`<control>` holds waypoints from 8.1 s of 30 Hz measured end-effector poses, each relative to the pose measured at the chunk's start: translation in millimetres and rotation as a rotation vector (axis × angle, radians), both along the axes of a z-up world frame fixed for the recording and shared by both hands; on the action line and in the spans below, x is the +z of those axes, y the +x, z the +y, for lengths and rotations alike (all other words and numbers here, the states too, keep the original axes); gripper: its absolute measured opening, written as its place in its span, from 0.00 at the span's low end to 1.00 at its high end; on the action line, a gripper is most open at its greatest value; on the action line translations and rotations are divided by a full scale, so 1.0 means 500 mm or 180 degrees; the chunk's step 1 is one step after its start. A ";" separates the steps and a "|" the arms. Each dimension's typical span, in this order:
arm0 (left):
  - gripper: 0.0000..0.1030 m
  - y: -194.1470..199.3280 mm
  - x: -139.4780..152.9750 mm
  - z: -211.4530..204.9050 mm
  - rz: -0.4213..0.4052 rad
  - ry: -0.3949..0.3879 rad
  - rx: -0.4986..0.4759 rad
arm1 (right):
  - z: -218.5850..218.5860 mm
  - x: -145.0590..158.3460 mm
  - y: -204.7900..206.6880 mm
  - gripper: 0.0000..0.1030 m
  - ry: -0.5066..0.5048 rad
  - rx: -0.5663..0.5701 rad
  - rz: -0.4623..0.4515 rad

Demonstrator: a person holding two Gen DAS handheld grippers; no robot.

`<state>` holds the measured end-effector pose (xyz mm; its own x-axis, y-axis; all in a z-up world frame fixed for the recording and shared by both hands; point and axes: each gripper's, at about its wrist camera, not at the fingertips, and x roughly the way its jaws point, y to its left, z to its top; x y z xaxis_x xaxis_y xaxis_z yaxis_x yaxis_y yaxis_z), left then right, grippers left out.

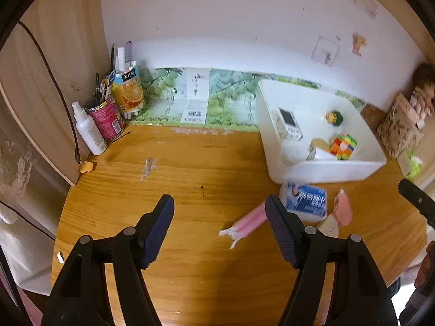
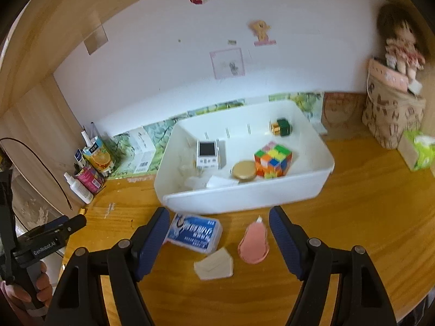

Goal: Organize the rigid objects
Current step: 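Move the left tool to the pink curler rollers while the right tool approaches the beige triangular case, then grasp the pink curler rollers with the left tool while the right tool grasps the beige case, then lift the curler rollers and beige case and carry both over the bin, then open both tools to drop the curler rollers and beige case into the bin, then withdraw both tools toward the blue floss box and pink soap dish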

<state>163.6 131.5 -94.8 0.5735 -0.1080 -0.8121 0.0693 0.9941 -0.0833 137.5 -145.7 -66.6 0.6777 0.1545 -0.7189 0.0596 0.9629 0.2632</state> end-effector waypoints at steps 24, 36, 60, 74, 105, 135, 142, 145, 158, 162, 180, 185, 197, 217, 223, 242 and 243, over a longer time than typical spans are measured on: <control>0.73 0.019 -0.136 -0.087 0.0541 0.0957 -0.1175 | 0.032 -0.157 -0.007 0.74 0.0884 -0.0507 0.1028; 0.73 0.064 -0.200 -0.125 0.0969 0.0957 -0.1401 | 0.030 -0.245 0.023 0.74 0.0915 -0.0747 0.1658; 0.71 0.146 -0.268 -0.135 0.1600 0.0561 -0.1269 | 0.037 -0.287 0.099 0.71 0.0688 -0.0716 0.1984; 0.36 0.162 -0.253 -0.146 0.1470 0.0552 -0.1353 | 0.053 -0.277 0.126 0.64 0.0542 -0.0633 0.2004; 0.28 -0.021 -0.106 -0.087 0.0569 0.0016 -0.1474 | -0.008 -0.181 0.008 0.63 0.0851 -0.0654 0.1721; 0.28 0.096 0.008 -0.206 0.0092 -0.0247 -0.0839 | -0.203 0.012 0.116 0.63 0.0432 -0.0313 0.0802; 0.28 0.124 0.024 -0.239 0.0048 -0.0207 -0.0657 | -0.237 0.015 0.161 0.63 0.0423 -0.0123 0.0644; 0.29 0.134 0.030 -0.251 0.0017 -0.0202 -0.0589 | -0.246 0.015 0.173 0.63 0.0401 -0.0063 0.0550; 0.29 0.187 0.043 -0.310 -0.0070 -0.0083 -0.0343 | -0.279 -0.011 0.222 0.63 0.0414 0.0295 0.0112; 0.29 0.207 0.044 -0.322 -0.0093 -0.0068 -0.0249 | -0.280 -0.021 0.236 0.63 0.0309 0.0434 0.0007; 0.30 0.243 0.026 -0.350 0.0014 0.0034 -0.0025 | -0.266 -0.054 0.268 0.64 -0.0062 0.0832 -0.0235; 0.31 0.247 0.017 -0.353 0.0128 0.0084 -0.0007 | -0.270 -0.057 0.269 0.64 0.0012 0.0843 -0.0192; 0.69 0.211 0.060 -0.319 0.0011 0.0036 0.0146 | -0.247 -0.017 0.242 0.70 -0.0018 0.0954 -0.0398; 0.70 0.066 0.047 -0.261 0.0312 0.0082 0.0487 | -0.280 0.069 0.091 0.78 0.0186 0.0516 -0.1044; 0.70 0.024 0.018 -0.236 0.0536 0.0076 0.0625 | -0.271 0.049 0.053 0.78 0.0188 0.0548 -0.0991; 0.79 -0.044 -0.040 -0.208 0.0964 -0.0062 0.0898 | -0.247 -0.011 -0.013 0.78 0.0175 0.0792 -0.0883; 0.79 -0.045 -0.043 -0.210 0.0982 -0.0058 0.0890 | -0.246 -0.014 -0.014 0.78 0.0171 0.0798 -0.0885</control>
<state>141.3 26.7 -116.1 0.3128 0.0013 -0.9498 -0.2343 0.9692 -0.0758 130.3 -268.6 -73.6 0.7822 0.3728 -0.4992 -0.2571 0.9229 0.2865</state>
